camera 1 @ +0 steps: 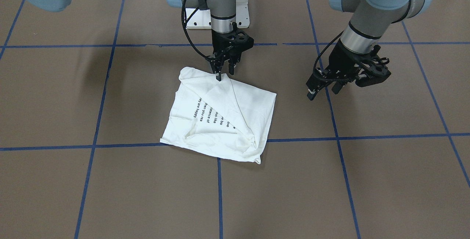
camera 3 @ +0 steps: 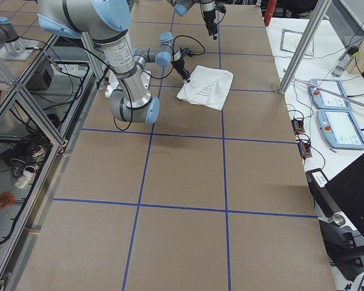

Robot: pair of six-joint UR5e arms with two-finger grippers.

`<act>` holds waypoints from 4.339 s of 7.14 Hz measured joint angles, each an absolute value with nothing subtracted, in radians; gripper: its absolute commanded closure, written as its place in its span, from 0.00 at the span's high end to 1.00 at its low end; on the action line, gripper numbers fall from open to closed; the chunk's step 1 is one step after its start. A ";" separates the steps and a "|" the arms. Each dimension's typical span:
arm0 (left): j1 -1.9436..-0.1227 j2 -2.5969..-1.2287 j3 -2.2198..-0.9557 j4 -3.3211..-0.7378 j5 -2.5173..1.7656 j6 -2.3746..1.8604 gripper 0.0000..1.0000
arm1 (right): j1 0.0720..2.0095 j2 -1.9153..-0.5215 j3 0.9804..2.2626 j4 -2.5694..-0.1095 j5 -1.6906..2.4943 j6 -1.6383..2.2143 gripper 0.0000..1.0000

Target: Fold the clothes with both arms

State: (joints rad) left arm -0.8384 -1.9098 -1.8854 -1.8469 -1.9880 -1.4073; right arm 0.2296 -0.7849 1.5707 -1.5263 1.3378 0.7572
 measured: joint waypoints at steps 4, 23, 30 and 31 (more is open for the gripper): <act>-0.839 -1.914 -1.885 -1.846 -1.989 -1.408 1.00 | 0.231 -0.775 1.554 -1.526 1.338 0.747 0.00; -0.852 -2.010 -1.876 -1.789 -1.991 -1.355 1.00 | 0.769 -0.907 1.522 -1.524 1.753 0.408 1.00; -1.239 -1.638 -1.862 -1.764 -2.124 -0.380 1.00 | 1.300 -1.256 1.523 -1.578 2.153 0.039 1.00; -1.307 -1.576 -1.835 -1.765 -2.160 -0.199 1.00 | 1.328 -1.268 1.534 -1.644 2.180 0.041 1.00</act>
